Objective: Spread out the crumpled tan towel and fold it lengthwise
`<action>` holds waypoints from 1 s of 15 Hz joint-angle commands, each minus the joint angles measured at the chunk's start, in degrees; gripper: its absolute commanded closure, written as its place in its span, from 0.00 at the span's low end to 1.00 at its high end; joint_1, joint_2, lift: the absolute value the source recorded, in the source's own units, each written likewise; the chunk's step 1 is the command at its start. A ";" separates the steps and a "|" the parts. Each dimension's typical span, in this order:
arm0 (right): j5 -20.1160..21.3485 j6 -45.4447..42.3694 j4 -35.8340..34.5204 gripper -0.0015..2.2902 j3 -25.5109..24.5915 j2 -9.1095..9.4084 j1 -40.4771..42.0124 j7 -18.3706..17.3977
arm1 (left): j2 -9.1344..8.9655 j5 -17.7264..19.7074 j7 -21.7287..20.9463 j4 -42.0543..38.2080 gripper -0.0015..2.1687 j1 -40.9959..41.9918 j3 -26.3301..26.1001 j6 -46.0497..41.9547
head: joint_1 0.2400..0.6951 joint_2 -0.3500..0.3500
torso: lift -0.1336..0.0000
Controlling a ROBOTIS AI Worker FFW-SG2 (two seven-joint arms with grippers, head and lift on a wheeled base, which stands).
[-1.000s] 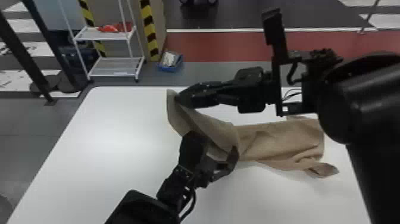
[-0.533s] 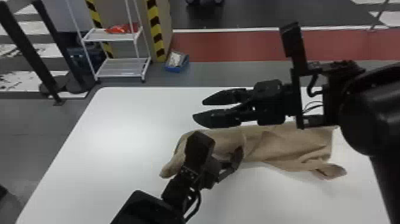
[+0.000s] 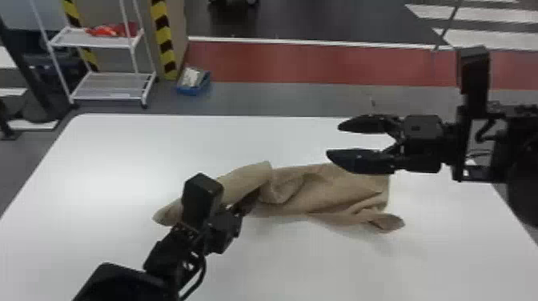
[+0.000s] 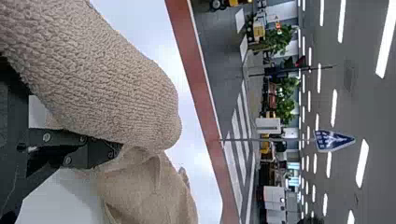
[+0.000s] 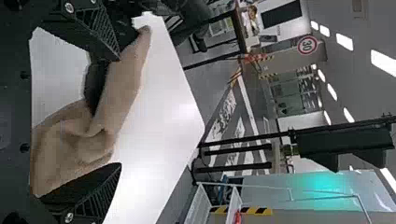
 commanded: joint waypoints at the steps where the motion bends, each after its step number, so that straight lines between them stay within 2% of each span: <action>1: 6.52 -4.36 0.10 0.07 -2.38 -5.22 3.79 1.87 | -0.15 0.75 -1.93 -0.62 0.64 -0.53 1.37 1.96 | 1.00 0.33 | 0.10; 5: 12.32 -12.27 0.37 0.09 -5.63 -8.56 9.24 1.87 | -0.15 0.84 -2.81 -0.88 0.63 -1.32 1.37 4.77 | 1.00 0.19 | 0.10; 7: 13.46 -12.45 0.89 0.13 -5.89 -9.35 10.56 1.87 | -0.15 0.84 -2.90 -0.88 0.63 -1.41 1.46 4.77 | 1.00 0.15 | 0.10; 9: 16.28 -12.97 0.89 0.13 -5.98 -10.32 13.37 1.87 | -0.15 0.84 -2.81 -0.88 0.63 -1.58 1.46 5.30 | 1.00 0.12 | 0.10; 11: 18.56 -13.33 2.13 0.13 -5.28 -10.93 14.25 1.87 | -0.15 0.84 -2.81 -0.88 0.63 -2.11 1.54 5.83 | 1.00 0.10 | 0.10; 15: 22.16 -14.91 4.15 0.13 -3.43 -10.93 16.27 1.87 | -0.15 0.67 -2.81 -0.88 0.63 -2.29 1.37 6.88 | 1.00 0.07 | 0.10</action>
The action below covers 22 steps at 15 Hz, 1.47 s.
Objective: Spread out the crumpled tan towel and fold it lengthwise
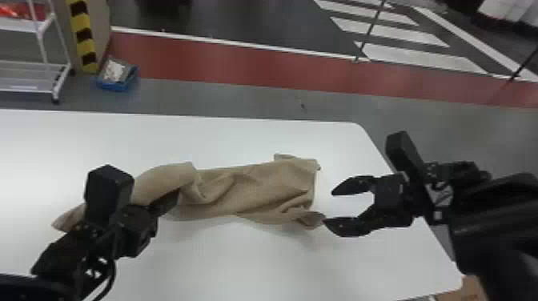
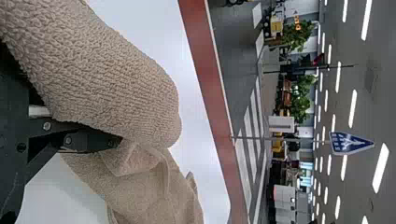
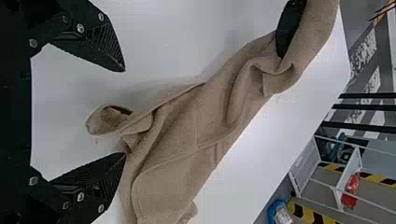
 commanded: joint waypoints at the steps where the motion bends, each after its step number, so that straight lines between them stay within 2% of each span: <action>1: 2.01 -0.90 2.58 0.13 1.53 0.06 -0.26 0.36 | -0.15 -0.14 0.00 0.00 0.63 0.06 -0.05 0.12 | 1.00 0.06 | 0.10; 6: 5.62 -4.59 11.19 0.15 6.45 1.03 -5.01 0.36 | -0.15 -0.05 0.00 0.00 0.63 0.32 0.04 0.29 | 1.00 0.06 | 0.10; 10: 5.70 -7.75 16.20 0.23 7.16 1.82 -8.09 0.36 | -0.15 -0.05 0.00 0.00 0.63 0.23 0.13 0.12 | 1.00 0.07 | 0.10; 11: 5.44 -9.33 16.82 0.35 7.16 1.91 -8.35 0.36 | -0.15 -0.05 0.00 0.00 0.63 0.15 0.13 0.12 | 1.00 0.07 | 0.10; 14: 4.74 -15.49 17.08 0.81 5.66 1.91 -8.35 0.36 | -0.15 -0.05 0.09 0.00 0.63 -0.21 0.22 0.12 | 1.00 0.08 | 0.10; 15: 4.30 -20.06 17.08 0.91 4.34 2.00 -8.17 0.36 | -0.15 -0.05 0.09 0.00 0.63 -0.12 0.92 0.12 | 1.00 0.08 | 0.10; 17: 4.39 -23.04 17.52 0.93 2.76 1.73 -8.35 0.36 | -0.15 0.21 0.00 0.00 0.63 -0.21 1.36 0.12 | 1.00 0.09 | 0.10; 18: 4.39 -23.75 17.87 0.99 2.06 1.56 -8.35 0.36 | -0.15 0.56 0.09 0.00 0.63 -0.21 1.45 0.12 | 1.00 0.09 | 0.10; 20: 4.39 -22.69 18.58 0.98 1.88 1.38 -8.52 0.36 | -0.15 0.65 0.09 0.00 0.63 -0.21 1.54 0.12 | 1.00 0.09 | 0.10; 21: 3.86 -18.12 18.58 0.90 1.88 1.56 -8.61 0.36 | -0.15 0.65 0.09 0.00 0.63 -0.21 1.54 0.12 | 1.00 0.08 | 0.10; 22: 3.16 -17.07 18.49 0.72 1.53 1.91 -8.44 0.36 | -0.15 0.65 0.09 0.09 0.63 -0.29 1.54 0.12 | 1.00 0.08 | 0.10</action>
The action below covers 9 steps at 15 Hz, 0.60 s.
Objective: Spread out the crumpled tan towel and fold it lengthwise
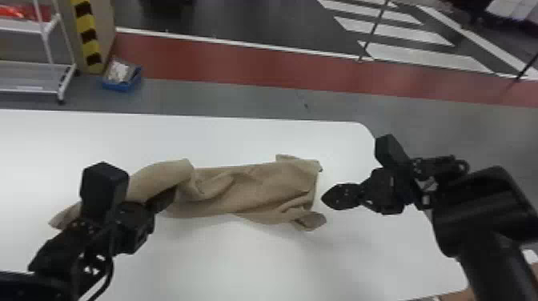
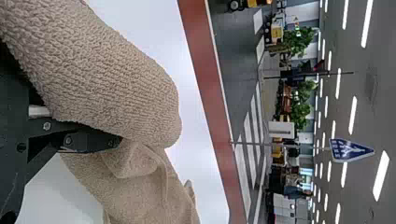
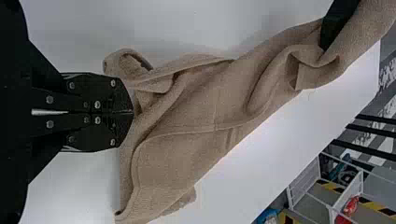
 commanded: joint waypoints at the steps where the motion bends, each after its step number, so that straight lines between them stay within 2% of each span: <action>1: -1.90 7.06 -0.45 0.55 -0.81 0.55 0.17 0.36 | -0.15 0.00 0.00 0.09 0.63 -0.05 -0.09 0.02 | 1.00 0.07 | 0.10; 2: -2.77 12.33 -0.98 0.48 -1.08 0.55 0.17 0.36 | -0.15 0.00 0.00 0.09 0.63 -0.05 0.00 0.02 | 1.00 0.07 | 0.10; 3: -3.30 13.74 -2.21 0.44 -1.16 0.55 0.61 0.36 | -0.15 0.00 0.00 0.09 0.63 -0.05 0.00 0.02 | 1.00 0.06 | 0.10; 4: -4.44 14.79 -3.18 0.43 -1.78 0.72 0.87 0.36 | -0.15 0.00 0.00 0.00 0.63 -0.05 0.00 0.02 | 1.00 0.06 | 0.10; 6: -6.64 20.95 -5.29 0.33 -3.18 0.81 0.96 0.36 | -0.15 0.00 0.00 0.00 0.63 0.12 0.00 0.02 | 1.00 0.06 | 0.10; 9: -6.47 22.35 -6.16 0.33 -2.48 0.81 1.31 0.36 | -0.15 -0.08 0.09 0.09 0.63 -0.05 -0.09 0.02 | 1.00 0.05 | 0.10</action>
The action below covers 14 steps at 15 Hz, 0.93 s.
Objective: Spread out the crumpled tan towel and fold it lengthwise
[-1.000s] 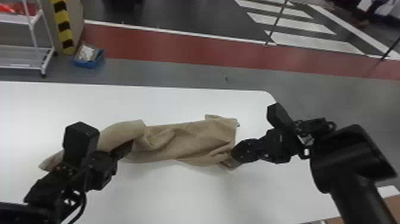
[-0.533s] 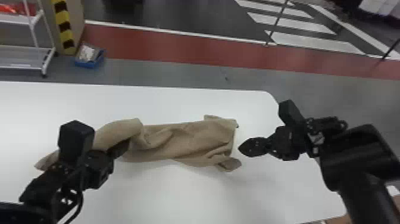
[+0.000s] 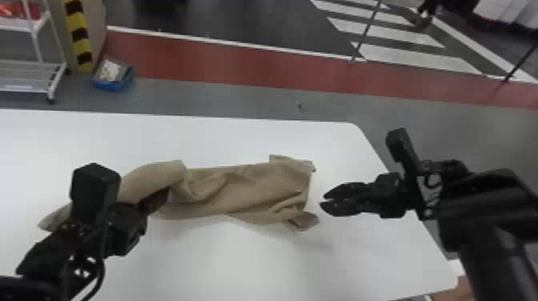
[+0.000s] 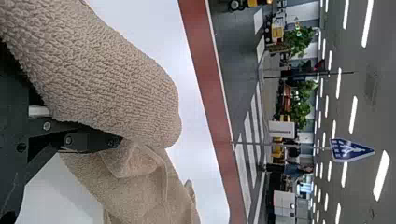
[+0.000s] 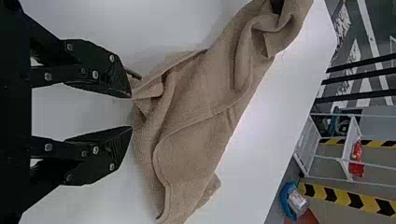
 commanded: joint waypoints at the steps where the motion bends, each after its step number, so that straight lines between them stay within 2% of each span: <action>1: 0.69 0.47 -0.26 0.33 1.68 0.35 0.16 0.36 | -0.15 0.08 0.05 0.08 0.63 -0.31 -0.09 0.00 | 1.00 0.05 | 0.10; 6: 5.35 -0.58 2.29 0.35 7.92 1.58 -1.59 0.36 | -0.15 0.17 0.05 0.08 0.63 -0.39 0.00 0.00 | 1.00 0.10 | 0.10; 8: 8.69 -0.76 4.22 0.61 9.68 1.49 -2.74 0.36 | -0.15 0.26 -0.04 0.08 0.63 -0.39 0.53 0.00 | 1.00 0.11 | 0.10; 10: 9.83 -4.45 4.84 0.89 10.20 1.23 -2.65 0.36 | -0.15 0.26 -0.04 0.25 0.63 -0.39 0.79 -0.18 | 1.00 0.11 | 0.10; 12: 9.04 -8.84 4.40 0.94 7.04 1.23 -2.12 0.36 | -0.15 0.52 -0.13 0.16 0.63 -0.66 1.32 -0.18 | 1.00 0.11 | 0.10; 14: 5.43 -11.30 1.94 0.96 0.80 1.05 -2.03 0.36 | -0.15 2.54 -0.21 0.08 0.63 -0.57 4.04 -0.18 | 1.00 0.11 | 0.10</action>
